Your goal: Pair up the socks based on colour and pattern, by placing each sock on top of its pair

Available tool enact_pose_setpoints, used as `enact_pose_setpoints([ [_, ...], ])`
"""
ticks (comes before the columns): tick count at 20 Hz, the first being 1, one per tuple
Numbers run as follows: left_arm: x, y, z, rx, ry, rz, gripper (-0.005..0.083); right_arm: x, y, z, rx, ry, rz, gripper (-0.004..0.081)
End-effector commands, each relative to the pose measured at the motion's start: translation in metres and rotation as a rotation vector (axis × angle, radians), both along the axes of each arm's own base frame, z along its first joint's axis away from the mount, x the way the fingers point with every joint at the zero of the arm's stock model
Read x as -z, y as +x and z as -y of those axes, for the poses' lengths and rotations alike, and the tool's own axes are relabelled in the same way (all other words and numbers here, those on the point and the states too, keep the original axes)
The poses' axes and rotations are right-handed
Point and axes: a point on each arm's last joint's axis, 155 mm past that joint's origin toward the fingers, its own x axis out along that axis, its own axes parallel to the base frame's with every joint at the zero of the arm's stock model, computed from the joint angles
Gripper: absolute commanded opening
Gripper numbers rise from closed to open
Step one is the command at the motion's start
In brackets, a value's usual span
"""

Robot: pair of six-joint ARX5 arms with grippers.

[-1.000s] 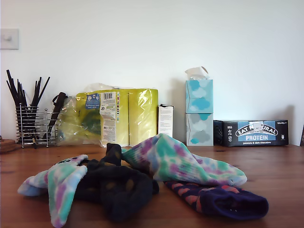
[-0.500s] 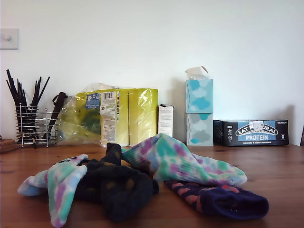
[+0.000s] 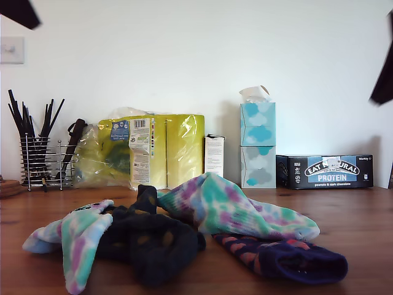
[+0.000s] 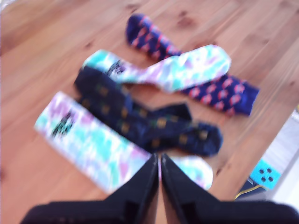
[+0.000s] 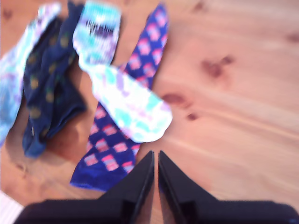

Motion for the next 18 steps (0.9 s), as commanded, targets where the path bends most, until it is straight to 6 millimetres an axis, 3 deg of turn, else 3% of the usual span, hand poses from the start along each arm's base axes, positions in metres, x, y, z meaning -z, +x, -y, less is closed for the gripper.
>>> enact_pose_setpoints([
  [1, 0.004, 0.008, 0.017, 0.057, -0.014, 0.004, -0.0019, 0.007, 0.001, -0.007, -0.023, 0.002, -0.020, -0.0012],
  [7, 0.036, 0.043, 0.088, 0.340, 0.037, 0.154, 0.0004, 0.014, -0.007, -0.016, -0.062, 0.004, -0.064, -0.0012],
  [8, 0.044, 0.047, 0.103, 0.387, 0.033, 0.170, 0.0055, 0.017, -0.011, -0.016, -0.066, -0.001, -0.084, -0.0012],
  [11, 0.075, 0.056, 0.142, 0.533, 0.050, 0.236, 0.0385, 0.024, -0.023, -0.014, -0.077, -0.017, -0.132, -0.0012],
  [12, 0.086, 0.057, 0.152, 0.582, 0.064, 0.264, 0.0444, 0.025, -0.025, -0.014, -0.086, -0.021, -0.133, -0.0012],
  [15, 0.114, 0.064, 0.176, 0.680, 0.127, 0.354, 0.0464, 0.023, -0.024, -0.015, -0.090, -0.022, -0.122, -0.0012],
  [18, 0.126, 0.075, 0.187, 0.694, 0.153, 0.410, 0.0466, 0.022, -0.024, -0.015, -0.091, -0.022, -0.120, -0.0012],
])
